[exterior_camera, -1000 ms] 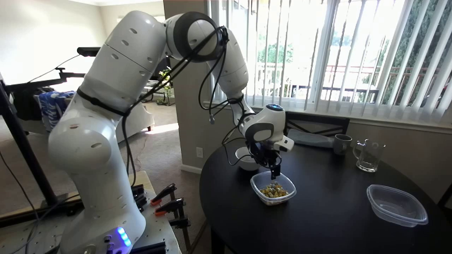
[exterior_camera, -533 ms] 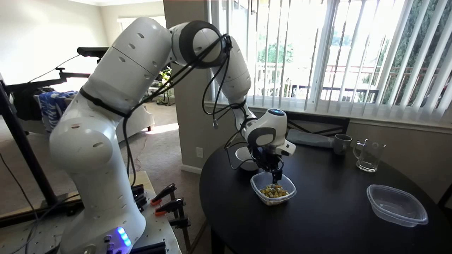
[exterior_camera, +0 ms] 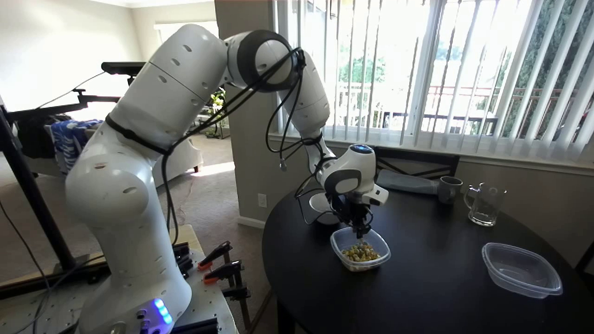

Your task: Transfer the candy from the plastic bowl to the white bowl

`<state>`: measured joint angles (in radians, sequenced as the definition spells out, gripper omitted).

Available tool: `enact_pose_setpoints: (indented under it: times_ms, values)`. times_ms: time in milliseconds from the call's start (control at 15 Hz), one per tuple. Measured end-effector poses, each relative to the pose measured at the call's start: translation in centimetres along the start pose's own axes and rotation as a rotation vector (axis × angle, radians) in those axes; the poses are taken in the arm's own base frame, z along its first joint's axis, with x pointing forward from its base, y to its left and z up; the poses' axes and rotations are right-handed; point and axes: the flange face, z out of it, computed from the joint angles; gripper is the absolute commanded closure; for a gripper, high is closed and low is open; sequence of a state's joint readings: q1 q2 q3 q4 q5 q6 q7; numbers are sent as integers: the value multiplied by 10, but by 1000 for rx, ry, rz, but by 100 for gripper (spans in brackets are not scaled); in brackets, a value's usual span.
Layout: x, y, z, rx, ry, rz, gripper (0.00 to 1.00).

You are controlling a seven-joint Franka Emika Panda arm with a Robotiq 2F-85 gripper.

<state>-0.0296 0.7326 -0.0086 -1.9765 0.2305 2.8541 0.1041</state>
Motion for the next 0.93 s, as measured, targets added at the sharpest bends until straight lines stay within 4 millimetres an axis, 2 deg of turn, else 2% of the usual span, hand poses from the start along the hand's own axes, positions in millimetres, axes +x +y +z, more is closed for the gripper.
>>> enact_pose_setpoints:
  times_ms: [200, 333, 600, 933]
  values:
    - [-8, -5, -3, 1, 62, -17, 92]
    - [-16, -9, -9, 2, 95, -28, 98]
    - [-31, -10, -18, 2, 139, -41, 95]
    - [-52, 7, -32, -113, 216, -6, 95]
